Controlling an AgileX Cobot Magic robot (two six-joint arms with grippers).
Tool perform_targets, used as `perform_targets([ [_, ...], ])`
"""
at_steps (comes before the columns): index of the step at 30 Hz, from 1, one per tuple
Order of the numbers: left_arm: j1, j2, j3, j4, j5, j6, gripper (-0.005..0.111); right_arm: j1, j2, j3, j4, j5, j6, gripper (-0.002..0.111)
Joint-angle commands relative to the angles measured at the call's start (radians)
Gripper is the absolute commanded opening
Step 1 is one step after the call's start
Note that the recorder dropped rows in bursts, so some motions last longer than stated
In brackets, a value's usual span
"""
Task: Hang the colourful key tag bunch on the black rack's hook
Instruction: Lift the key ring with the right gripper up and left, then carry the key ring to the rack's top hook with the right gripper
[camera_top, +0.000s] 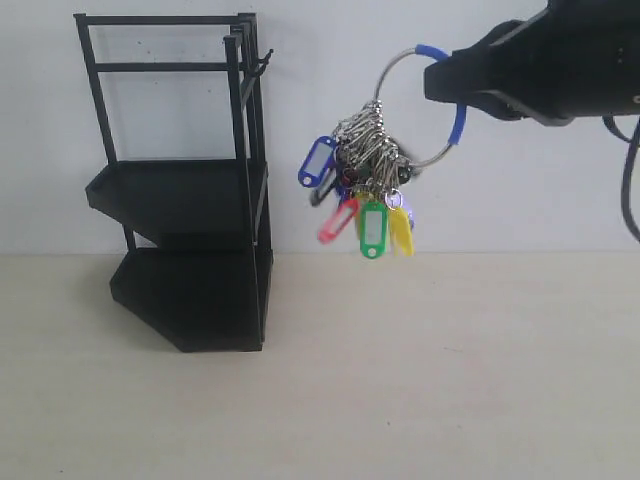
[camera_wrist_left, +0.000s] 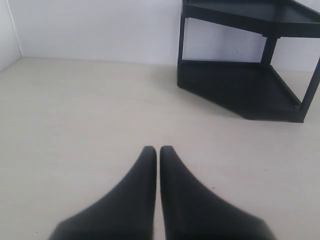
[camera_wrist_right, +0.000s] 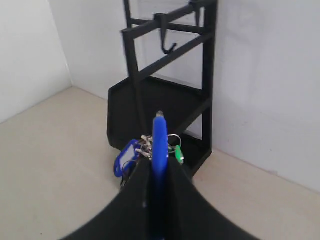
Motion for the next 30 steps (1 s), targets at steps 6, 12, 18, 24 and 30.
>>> perform_targets([
  [6,0.003,0.004,-0.002,-0.002,-0.011,0.0,0.004,0.075,0.149,-0.049,0.1,-0.305,-0.16,0.0],
  [12,0.003,0.004,-0.002,-0.002,-0.011,0.0,0.004,0.268,0.245,-0.089,0.1,-0.602,-0.452,0.0],
  [18,0.003,0.004,-0.002,-0.002,-0.011,0.0,0.004,0.454,0.342,-0.172,-0.05,-0.899,-0.438,0.0],
  [24,0.003,0.004,-0.002,-0.002,-0.011,0.0,0.004,0.481,0.442,-0.316,-0.055,-0.977,-0.359,0.0],
  [30,0.003,0.004,-0.002,-0.002,-0.011,0.0,0.004,0.487,0.493,-0.396,-0.055,-1.104,-0.341,0.0],
])
